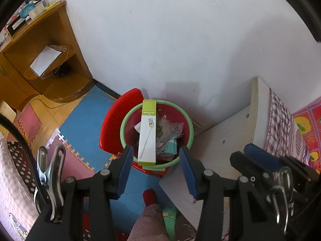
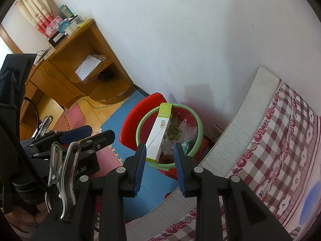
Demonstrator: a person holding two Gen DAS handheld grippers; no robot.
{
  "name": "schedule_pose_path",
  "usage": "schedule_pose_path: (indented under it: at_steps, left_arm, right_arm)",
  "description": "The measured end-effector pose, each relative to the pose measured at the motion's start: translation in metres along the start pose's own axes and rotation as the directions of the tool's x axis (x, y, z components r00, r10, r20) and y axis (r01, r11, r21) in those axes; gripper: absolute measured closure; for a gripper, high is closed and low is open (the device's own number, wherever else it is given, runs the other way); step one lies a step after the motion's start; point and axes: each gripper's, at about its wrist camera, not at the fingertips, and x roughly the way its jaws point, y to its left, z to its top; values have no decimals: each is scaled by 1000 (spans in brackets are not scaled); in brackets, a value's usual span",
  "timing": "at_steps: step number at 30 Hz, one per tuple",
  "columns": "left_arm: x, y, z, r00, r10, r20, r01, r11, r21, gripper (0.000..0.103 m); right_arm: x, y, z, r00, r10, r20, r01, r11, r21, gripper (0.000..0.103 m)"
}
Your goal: Collect trash
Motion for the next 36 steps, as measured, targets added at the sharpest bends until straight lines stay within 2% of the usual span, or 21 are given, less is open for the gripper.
schedule_pose_path:
  at_steps: [36]
  left_arm:
    - [7, -2, 6, 1000, -5, -30, 6, 1000, 22, 53]
  right_arm:
    - [4, -1, -1, 1000, 0, -4, 0, 1000, 13, 74]
